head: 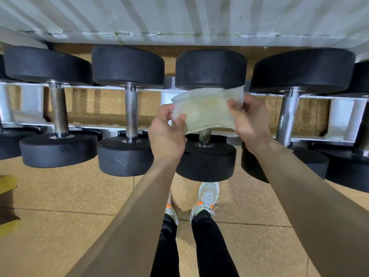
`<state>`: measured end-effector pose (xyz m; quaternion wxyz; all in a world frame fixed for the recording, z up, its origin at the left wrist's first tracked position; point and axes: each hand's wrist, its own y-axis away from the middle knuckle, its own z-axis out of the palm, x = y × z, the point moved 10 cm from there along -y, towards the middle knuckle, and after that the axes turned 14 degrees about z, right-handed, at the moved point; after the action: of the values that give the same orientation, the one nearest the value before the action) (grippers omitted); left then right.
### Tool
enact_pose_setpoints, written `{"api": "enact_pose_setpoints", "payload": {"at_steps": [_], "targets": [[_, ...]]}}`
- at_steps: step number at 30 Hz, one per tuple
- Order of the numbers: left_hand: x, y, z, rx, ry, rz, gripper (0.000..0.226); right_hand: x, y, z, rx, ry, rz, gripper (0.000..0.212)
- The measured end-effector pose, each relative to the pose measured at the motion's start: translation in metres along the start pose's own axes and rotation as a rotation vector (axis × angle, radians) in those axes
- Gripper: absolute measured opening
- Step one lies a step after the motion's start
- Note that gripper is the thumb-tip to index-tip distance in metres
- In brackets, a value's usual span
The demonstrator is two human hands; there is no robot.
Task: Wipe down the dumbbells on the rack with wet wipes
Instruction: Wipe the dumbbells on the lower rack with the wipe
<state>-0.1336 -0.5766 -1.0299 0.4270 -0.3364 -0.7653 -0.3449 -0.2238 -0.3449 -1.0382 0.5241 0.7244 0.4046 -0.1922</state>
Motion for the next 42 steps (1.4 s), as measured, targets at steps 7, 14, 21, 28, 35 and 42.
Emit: {"api": "enact_pose_setpoints", "payload": {"at_steps": [7,14,21,28,35,42], "targets": [[-0.021,-0.01,0.01,-0.115,-0.427,-0.102,0.031,0.052,-0.015,0.005,0.025,0.231,0.287,0.047],[-0.006,-0.002,0.077,-0.26,-0.212,-0.1,0.036,0.059,0.05,0.012,0.227,0.011,0.264,0.026],[-0.038,-0.032,0.129,-0.317,-0.049,-0.288,0.039,0.066,0.069,0.021,0.458,-0.043,0.221,0.028],[-0.032,-0.041,0.142,-0.464,0.334,-0.37,0.022,0.066,0.07,0.019,0.494,-0.032,0.208,0.03],[-0.055,-0.004,0.14,-0.725,0.298,-0.535,0.026,0.058,0.072,0.023,0.473,0.019,0.206,0.04],[-0.063,-0.007,0.12,-0.534,-0.151,-0.377,0.035,0.061,0.07,0.023,0.445,0.06,0.272,0.032]]}}
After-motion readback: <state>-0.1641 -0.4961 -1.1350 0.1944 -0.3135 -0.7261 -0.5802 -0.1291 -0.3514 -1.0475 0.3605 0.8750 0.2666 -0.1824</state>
